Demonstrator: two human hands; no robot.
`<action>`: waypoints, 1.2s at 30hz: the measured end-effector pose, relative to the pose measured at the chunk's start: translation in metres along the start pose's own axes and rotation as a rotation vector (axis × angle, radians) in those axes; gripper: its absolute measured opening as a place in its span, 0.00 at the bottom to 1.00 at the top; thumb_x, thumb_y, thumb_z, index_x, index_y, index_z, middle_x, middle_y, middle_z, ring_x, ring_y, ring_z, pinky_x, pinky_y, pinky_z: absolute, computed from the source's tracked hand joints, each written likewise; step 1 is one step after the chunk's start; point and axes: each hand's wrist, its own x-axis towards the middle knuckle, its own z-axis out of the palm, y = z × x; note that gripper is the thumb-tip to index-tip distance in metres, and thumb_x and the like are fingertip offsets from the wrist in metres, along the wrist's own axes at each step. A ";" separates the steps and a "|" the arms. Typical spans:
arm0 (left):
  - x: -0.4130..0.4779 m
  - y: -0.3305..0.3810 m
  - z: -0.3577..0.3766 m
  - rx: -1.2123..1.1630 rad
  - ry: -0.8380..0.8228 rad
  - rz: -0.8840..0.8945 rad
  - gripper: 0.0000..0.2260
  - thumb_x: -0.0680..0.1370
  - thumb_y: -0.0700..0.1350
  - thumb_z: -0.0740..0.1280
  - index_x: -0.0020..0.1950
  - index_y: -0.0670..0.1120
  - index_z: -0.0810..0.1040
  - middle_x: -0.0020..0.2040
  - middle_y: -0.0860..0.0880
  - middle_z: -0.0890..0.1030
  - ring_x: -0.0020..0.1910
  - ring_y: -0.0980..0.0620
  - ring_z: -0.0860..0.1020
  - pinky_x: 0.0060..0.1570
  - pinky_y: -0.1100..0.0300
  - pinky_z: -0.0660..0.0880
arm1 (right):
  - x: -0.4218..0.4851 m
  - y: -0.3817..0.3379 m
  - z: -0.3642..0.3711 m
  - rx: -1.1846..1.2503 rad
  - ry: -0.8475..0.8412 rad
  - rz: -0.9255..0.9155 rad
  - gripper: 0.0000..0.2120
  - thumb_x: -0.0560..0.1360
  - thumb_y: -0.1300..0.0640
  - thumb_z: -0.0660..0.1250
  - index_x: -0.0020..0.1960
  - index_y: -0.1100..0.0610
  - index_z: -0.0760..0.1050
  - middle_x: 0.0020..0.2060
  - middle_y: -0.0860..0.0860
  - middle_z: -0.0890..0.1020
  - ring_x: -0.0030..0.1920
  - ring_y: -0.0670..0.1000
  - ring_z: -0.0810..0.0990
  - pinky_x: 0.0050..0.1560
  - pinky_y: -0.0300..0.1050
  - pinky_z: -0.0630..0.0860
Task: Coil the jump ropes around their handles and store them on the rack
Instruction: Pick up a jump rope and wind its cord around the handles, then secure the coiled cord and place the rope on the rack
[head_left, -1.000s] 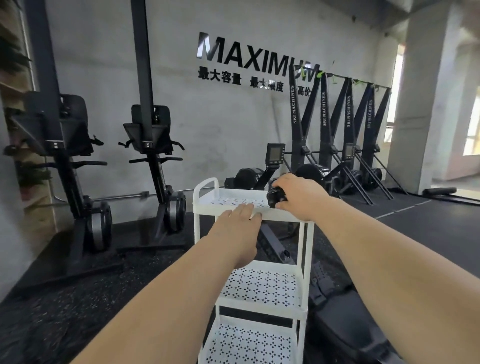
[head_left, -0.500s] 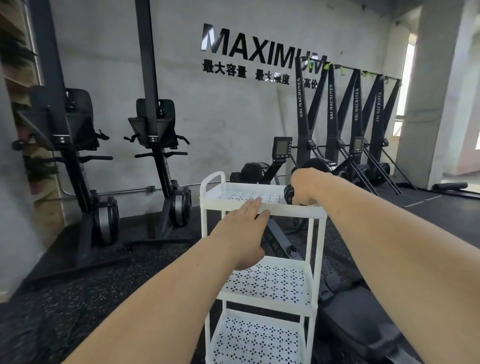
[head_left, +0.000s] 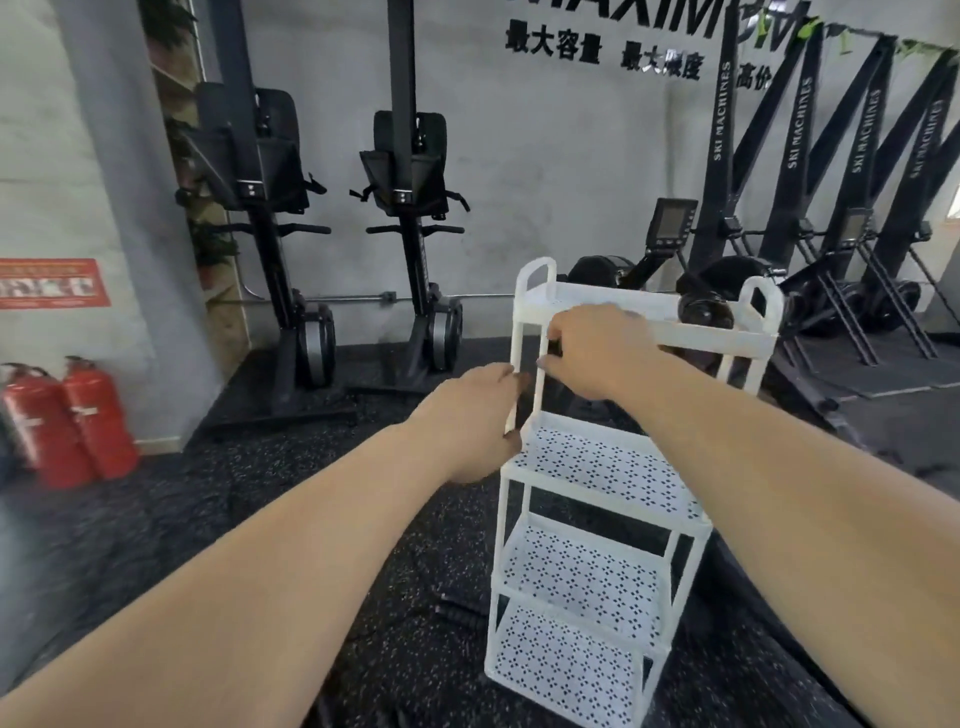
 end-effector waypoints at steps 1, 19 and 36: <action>-0.016 -0.009 0.008 -0.020 -0.012 -0.028 0.31 0.82 0.52 0.67 0.84 0.48 0.62 0.83 0.47 0.63 0.80 0.43 0.66 0.76 0.44 0.69 | -0.008 -0.017 0.011 0.021 -0.017 -0.037 0.20 0.80 0.37 0.66 0.65 0.49 0.79 0.58 0.52 0.84 0.58 0.58 0.81 0.59 0.55 0.76; -0.239 -0.126 0.170 -0.405 -0.261 -0.616 0.28 0.85 0.51 0.65 0.85 0.51 0.62 0.82 0.52 0.65 0.73 0.47 0.74 0.72 0.52 0.71 | -0.124 -0.217 0.233 0.221 -0.678 -0.137 0.20 0.82 0.39 0.67 0.69 0.47 0.79 0.63 0.51 0.83 0.65 0.58 0.80 0.64 0.54 0.78; -0.238 -0.176 0.322 -0.412 -0.671 -0.678 0.34 0.86 0.55 0.63 0.87 0.49 0.51 0.84 0.49 0.58 0.80 0.43 0.63 0.78 0.44 0.65 | -0.124 -0.254 0.471 0.227 -1.014 -0.063 0.24 0.83 0.43 0.65 0.75 0.52 0.72 0.69 0.56 0.77 0.68 0.60 0.77 0.65 0.56 0.78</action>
